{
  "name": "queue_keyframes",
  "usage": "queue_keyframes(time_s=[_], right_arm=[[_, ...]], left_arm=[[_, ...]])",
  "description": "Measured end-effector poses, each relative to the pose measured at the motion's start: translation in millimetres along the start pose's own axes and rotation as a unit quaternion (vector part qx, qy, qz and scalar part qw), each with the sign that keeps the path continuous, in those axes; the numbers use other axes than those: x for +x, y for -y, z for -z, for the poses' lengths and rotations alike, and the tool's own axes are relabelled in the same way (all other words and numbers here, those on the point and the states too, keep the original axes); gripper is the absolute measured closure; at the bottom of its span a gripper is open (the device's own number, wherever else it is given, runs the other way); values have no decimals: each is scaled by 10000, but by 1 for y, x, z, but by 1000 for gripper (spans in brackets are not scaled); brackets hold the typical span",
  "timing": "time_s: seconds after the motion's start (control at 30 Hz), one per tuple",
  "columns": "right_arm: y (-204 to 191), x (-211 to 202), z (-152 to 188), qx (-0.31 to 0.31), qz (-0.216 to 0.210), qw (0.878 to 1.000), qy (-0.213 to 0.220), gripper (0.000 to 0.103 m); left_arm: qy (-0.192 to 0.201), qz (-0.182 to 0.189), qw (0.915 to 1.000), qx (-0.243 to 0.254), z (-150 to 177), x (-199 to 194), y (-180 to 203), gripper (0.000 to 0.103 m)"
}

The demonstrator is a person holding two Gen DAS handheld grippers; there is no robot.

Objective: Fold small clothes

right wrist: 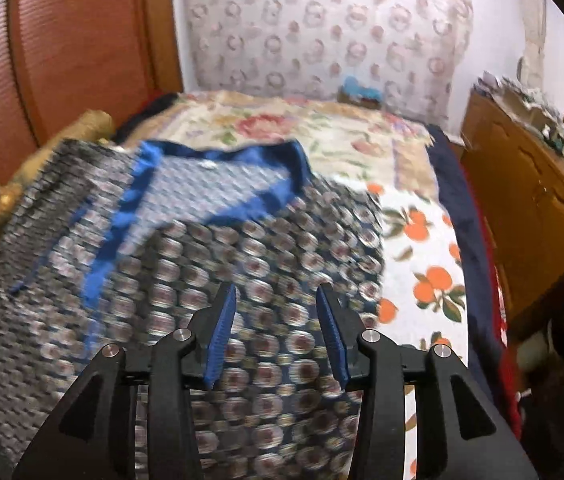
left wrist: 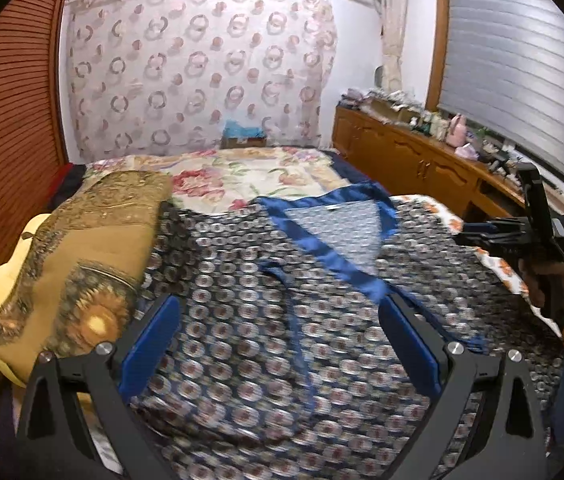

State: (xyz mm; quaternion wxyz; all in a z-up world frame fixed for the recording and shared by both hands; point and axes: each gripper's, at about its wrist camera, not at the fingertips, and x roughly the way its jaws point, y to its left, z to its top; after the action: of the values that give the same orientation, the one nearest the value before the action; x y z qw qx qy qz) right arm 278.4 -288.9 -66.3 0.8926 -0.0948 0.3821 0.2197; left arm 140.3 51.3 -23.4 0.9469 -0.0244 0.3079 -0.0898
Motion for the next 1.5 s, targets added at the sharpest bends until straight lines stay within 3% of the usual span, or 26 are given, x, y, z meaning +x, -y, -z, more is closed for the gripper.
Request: queue_keyframes(time_s=[0.27, 0.37, 0.43, 0.57, 0.63, 1.07, 1.13, 1.17, 1.2, 1.23, 1.37, 1.5], right_arm=[[30, 37, 2, 7, 348, 9991, -258, 61], [34, 40, 2, 56, 290, 9994, -200, 60], [36, 40, 2, 96, 272, 9994, -209, 59], [38, 41, 1, 159, 270, 9993, -224, 55], [40, 42, 1, 192, 246, 9992, -230, 53], [41, 43, 1, 256, 247, 9990, -262, 44], [41, 43, 1, 257, 237, 9990, -264, 44], [40, 44, 1, 253, 233, 9991, -265, 43], [40, 44, 1, 250, 229, 9991, -265, 43], [39, 44, 1, 248, 223, 9991, -266, 42], [39, 44, 1, 247, 223, 9991, -266, 42], [40, 44, 1, 250, 224, 9991, -263, 42]], left_arm=[[-293, -544, 9981, 85, -18, 30, -45, 5], [-475, -498, 9976, 5, -21, 43, -59, 14], [-611, -427, 9972, -17, -27, 53, -65, 32], [-849, -424, 9955, 48, -36, 70, -68, 42], [-974, -444, 9942, 83, -41, 81, -69, 54], [-1467, -617, 9867, 325, -64, 127, -79, 59], [-1530, -649, 9853, 385, -65, 132, -79, 86], [-1572, -655, 9846, 397, -66, 135, -80, 90], [-1555, -667, 9847, 406, -66, 135, -81, 100], [-1461, -705, 9859, 401, -68, 132, -82, 102], [-1032, -743, 9918, 109, -80, 111, -95, 103], [-902, -808, 9926, -18, -84, 105, -108, 103]])
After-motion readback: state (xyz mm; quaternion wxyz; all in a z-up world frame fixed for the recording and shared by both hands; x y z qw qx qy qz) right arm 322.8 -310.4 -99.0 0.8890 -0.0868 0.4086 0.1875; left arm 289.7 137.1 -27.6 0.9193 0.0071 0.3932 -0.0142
